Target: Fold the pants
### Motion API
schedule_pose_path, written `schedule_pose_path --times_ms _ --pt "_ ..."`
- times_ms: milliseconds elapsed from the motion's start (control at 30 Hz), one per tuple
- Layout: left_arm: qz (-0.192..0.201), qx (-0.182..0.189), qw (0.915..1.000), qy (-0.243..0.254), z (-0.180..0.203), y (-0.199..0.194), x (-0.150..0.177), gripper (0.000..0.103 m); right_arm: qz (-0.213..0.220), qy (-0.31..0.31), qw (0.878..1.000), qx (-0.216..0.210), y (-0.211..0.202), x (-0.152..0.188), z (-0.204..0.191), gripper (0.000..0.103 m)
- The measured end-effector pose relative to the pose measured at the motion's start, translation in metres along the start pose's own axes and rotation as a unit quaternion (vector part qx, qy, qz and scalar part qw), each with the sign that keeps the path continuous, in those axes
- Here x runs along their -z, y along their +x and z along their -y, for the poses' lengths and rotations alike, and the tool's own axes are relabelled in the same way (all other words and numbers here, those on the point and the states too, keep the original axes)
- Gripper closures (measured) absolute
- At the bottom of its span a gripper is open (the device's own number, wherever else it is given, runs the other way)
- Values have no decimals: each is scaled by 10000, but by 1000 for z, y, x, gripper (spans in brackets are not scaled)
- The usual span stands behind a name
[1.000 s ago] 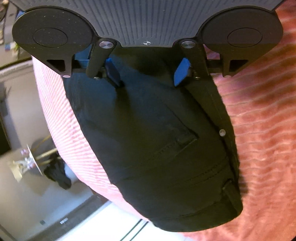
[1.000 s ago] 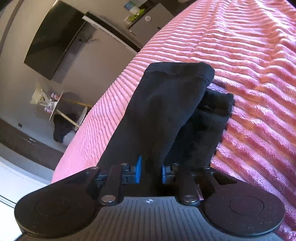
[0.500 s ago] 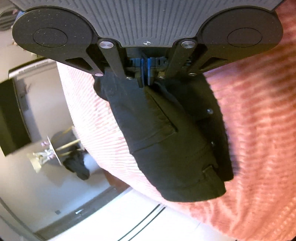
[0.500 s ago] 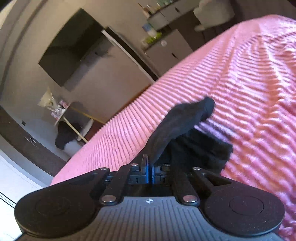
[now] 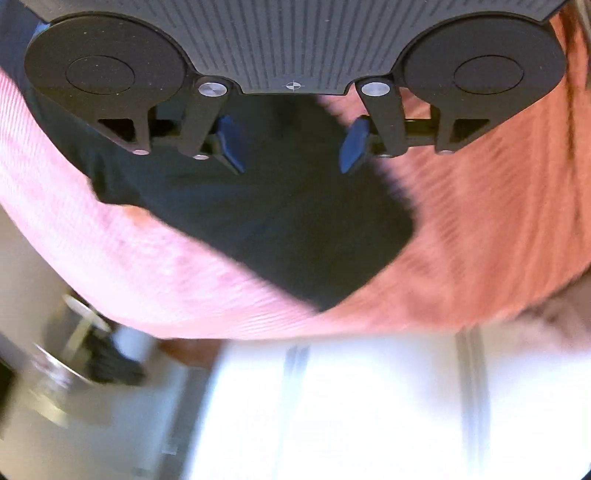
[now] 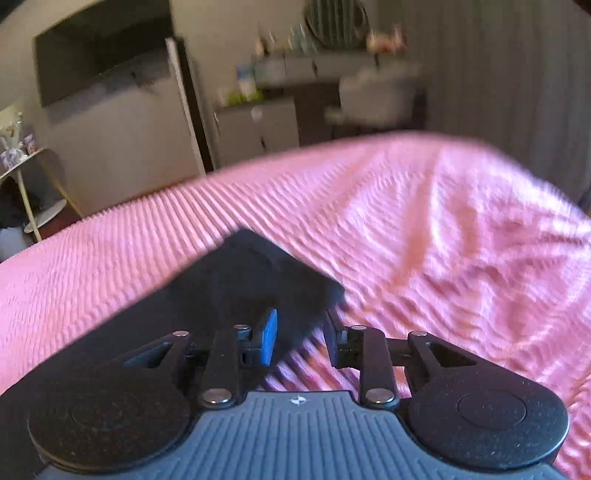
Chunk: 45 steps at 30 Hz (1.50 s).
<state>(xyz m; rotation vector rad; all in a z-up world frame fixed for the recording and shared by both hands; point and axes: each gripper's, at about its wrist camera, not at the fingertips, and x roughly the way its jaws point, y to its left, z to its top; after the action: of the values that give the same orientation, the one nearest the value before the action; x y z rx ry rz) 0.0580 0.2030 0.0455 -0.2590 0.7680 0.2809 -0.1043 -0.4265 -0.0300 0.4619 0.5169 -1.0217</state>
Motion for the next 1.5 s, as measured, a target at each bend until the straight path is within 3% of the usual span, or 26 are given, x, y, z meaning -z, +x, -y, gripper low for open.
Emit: schedule_pose_path --times_ms 100,200,300,367,400,467,600,733,800,867,1000,1067,1133,1233,1300,1433,1500 --pt "15 367 9974 614 59 19 1 28 -7 -519 9943 -926 -19 13 -55 76" --pt "9 507 9868 1538 123 42 19 22 -336 -1180 9718 -2016 -25 39 -117 76" --pt "-23 319 9719 2332 171 73 33 22 -602 -1764 9483 -2568 -21 73 -166 76" --pt "-112 211 9639 2650 190 90 42 21 -949 -2191 9405 -2417 -9 88 -187 75" --pt "-94 173 9622 2715 195 95 45 19 -901 -2195 9419 -2379 -7 89 -187 75" --pt "-12 76 9623 2717 202 110 43 17 -902 -2028 9454 -2386 -1 84 -182 75" --pt "-19 -149 9635 2674 209 139 34 0 -897 -1872 9481 -2407 -6 94 -186 74" --pt "-275 -55 9653 2597 210 138 20 0 -813 -1950 9485 -2359 -7 99 -191 72" --pt "-301 -55 9645 2623 205 137 16 9 -828 -1892 9488 -2389 -3 99 -190 72" --pt "-210 139 9637 2659 191 114 19 9 -848 -1843 9490 -2414 -1 98 -189 72" --pt "-222 300 9705 2380 139 81 23 8 -872 -1839 9494 -2392 -1 97 -189 71" --pt "-251 -17 9707 2390 112 83 24 7 -897 -1815 9495 -2396 -1 96 -189 71" --pt "-321 -575 9708 2305 86 98 21 5 -910 -1823 9495 -2388 -2 96 -189 71" --pt "-466 -901 9857 1348 40 115 -1 2 -915 -1862 9495 -2354 -2 96 -191 71" --pt "-526 -983 9892 956 30 109 -14 11 -927 -1855 9502 -2325 -2 96 -191 70" --pt "-321 -333 9899 1337 52 78 -13 11 -922 -1878 9538 -2154 -10 96 -197 68" --pt "-29 -142 9847 1737 76 65 -2 7 -1055 -1662 9499 -2426 -19 97 -207 66"
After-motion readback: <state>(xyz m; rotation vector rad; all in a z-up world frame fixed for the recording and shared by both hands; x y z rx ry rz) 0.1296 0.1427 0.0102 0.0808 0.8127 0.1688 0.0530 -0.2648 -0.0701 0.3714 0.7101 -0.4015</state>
